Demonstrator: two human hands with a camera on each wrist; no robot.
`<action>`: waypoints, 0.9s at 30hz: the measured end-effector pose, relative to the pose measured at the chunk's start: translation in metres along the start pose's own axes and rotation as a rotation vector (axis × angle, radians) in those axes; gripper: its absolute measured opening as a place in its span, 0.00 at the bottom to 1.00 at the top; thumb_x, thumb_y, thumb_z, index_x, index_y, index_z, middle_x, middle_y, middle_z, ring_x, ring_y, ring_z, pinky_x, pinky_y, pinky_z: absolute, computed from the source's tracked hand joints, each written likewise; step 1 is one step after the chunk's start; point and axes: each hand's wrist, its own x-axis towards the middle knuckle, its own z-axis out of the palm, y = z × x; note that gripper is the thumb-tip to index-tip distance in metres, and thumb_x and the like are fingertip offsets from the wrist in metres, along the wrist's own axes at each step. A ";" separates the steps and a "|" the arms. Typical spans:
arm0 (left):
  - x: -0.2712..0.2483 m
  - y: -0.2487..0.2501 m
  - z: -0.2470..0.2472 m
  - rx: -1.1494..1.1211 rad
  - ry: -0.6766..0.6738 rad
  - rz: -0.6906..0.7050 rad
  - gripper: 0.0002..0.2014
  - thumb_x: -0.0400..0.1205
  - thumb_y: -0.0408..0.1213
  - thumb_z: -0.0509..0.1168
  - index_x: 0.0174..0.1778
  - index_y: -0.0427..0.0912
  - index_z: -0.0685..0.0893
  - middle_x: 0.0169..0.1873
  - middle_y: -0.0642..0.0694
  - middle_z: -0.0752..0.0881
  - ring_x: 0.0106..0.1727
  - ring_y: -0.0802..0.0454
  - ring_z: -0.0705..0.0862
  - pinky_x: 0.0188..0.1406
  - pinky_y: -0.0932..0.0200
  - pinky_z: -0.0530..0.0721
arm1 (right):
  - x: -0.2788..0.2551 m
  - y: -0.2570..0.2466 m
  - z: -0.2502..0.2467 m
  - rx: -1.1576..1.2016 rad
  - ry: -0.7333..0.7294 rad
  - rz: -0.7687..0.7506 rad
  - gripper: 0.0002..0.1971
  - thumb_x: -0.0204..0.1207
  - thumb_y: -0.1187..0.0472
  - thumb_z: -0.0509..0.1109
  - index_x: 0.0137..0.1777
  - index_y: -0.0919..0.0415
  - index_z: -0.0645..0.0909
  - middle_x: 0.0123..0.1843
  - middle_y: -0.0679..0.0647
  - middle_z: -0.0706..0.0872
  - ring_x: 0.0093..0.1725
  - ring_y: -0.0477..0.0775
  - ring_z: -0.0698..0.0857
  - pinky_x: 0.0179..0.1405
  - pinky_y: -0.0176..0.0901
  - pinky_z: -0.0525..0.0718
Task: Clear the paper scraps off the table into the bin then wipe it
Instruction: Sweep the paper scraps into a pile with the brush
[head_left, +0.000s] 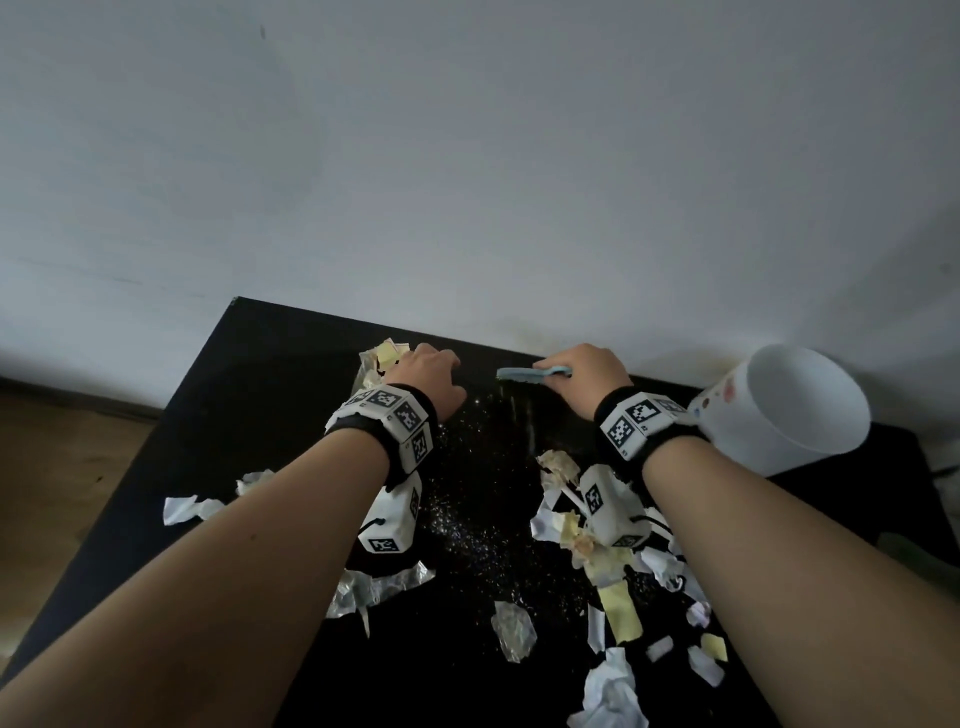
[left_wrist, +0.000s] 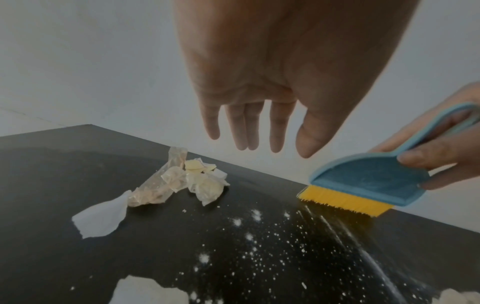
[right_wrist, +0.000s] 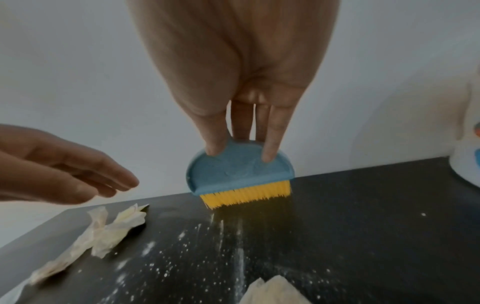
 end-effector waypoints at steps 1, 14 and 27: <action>0.000 -0.001 0.000 -0.003 0.008 -0.004 0.23 0.81 0.42 0.61 0.74 0.47 0.72 0.74 0.43 0.71 0.75 0.44 0.71 0.71 0.46 0.75 | 0.001 0.000 0.002 -0.004 -0.022 -0.002 0.13 0.82 0.61 0.64 0.61 0.53 0.87 0.57 0.59 0.90 0.57 0.61 0.86 0.58 0.46 0.83; -0.010 -0.001 0.005 0.004 0.030 -0.046 0.23 0.81 0.43 0.62 0.73 0.48 0.73 0.72 0.43 0.73 0.73 0.45 0.73 0.68 0.49 0.75 | 0.003 -0.014 -0.006 0.058 -0.052 -0.137 0.15 0.81 0.63 0.65 0.63 0.52 0.86 0.59 0.58 0.89 0.57 0.59 0.85 0.61 0.48 0.81; -0.012 0.004 0.009 0.003 0.014 -0.080 0.23 0.82 0.43 0.62 0.74 0.47 0.73 0.73 0.43 0.73 0.74 0.43 0.71 0.72 0.46 0.68 | -0.007 -0.004 -0.019 0.014 -0.197 -0.124 0.11 0.76 0.60 0.70 0.55 0.55 0.90 0.52 0.59 0.91 0.54 0.59 0.88 0.57 0.51 0.85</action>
